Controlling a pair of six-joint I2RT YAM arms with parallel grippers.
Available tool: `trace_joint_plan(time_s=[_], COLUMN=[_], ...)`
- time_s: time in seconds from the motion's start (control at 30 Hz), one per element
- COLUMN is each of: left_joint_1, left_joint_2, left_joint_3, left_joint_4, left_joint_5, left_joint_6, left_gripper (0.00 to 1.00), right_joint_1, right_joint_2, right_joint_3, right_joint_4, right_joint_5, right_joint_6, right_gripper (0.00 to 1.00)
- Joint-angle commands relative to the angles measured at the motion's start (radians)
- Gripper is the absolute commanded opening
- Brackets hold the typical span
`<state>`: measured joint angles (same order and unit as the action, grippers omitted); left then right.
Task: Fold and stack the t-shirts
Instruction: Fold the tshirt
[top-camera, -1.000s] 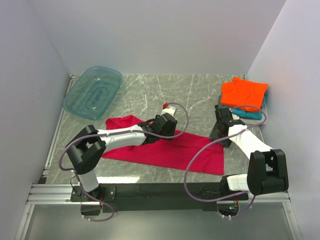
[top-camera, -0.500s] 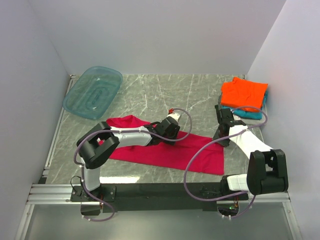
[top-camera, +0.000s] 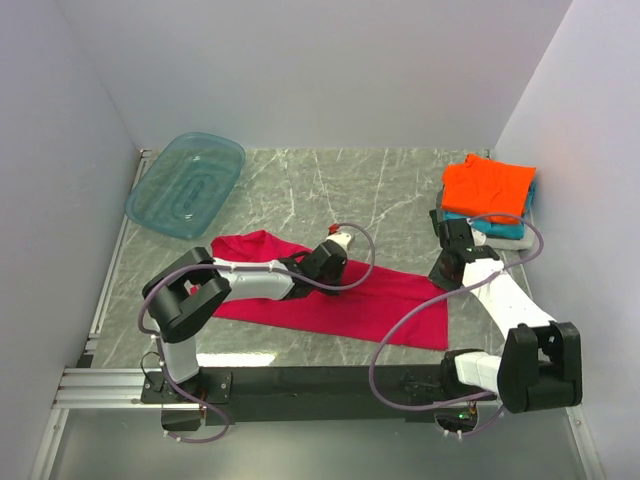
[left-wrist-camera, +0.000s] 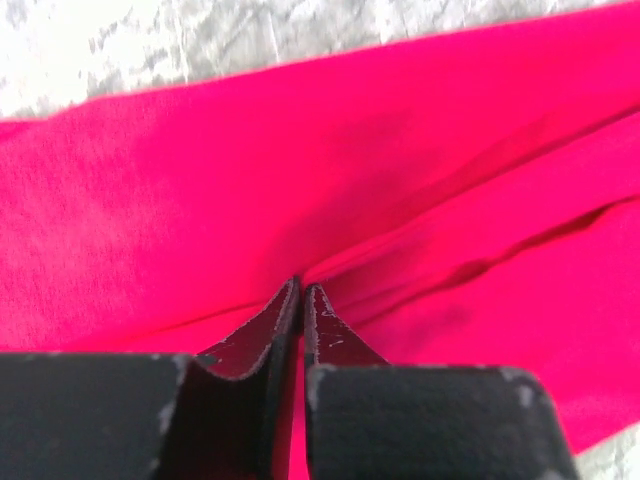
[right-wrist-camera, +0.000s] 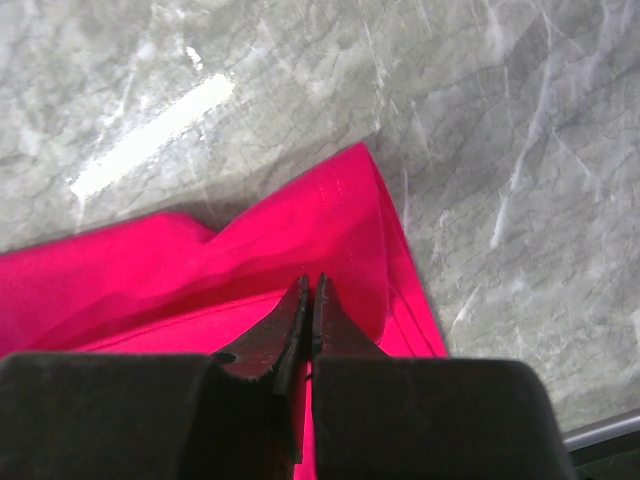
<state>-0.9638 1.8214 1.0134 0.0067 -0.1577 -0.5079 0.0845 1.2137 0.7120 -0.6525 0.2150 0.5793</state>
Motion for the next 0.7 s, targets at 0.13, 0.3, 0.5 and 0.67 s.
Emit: trace_joint_plan(time_s=[0.13, 0.3, 0.5, 0.67], left_joint_1=[-0.010, -0.032, -0.075, -0.121], left_joint_2=[-0.120, -0.180, -0.202, -0.180], left_joint_3=[-0.093, -0.153, -0.180, -0.188], left_joint_4=[0.055, 0.070, 0.067, 0.058], left_joint_5=[0.024, 0.020, 0.020, 0.017], left_joint_6=[-0.046, -0.064, -0.073, -0.076], left_gripper=[0.08, 0.07, 0.07, 0.11], right_joint_1=[0.007, 0.037, 0.096, 0.129], right_joint_2=[-0.088, -0.121, -0.169, -0.227], right_joint_3=[0.009, 0.017, 0.032, 0.069], right_joint_4=[-0.055, -0.084, -0.136, -0.200], right_joint_5=[-0.005, 0.001, 0.014, 0.066], right_joint_6=[0.014, 0.030, 0.054, 0.071], right_gripper=[0.00, 0.01, 0.28, 0.48])
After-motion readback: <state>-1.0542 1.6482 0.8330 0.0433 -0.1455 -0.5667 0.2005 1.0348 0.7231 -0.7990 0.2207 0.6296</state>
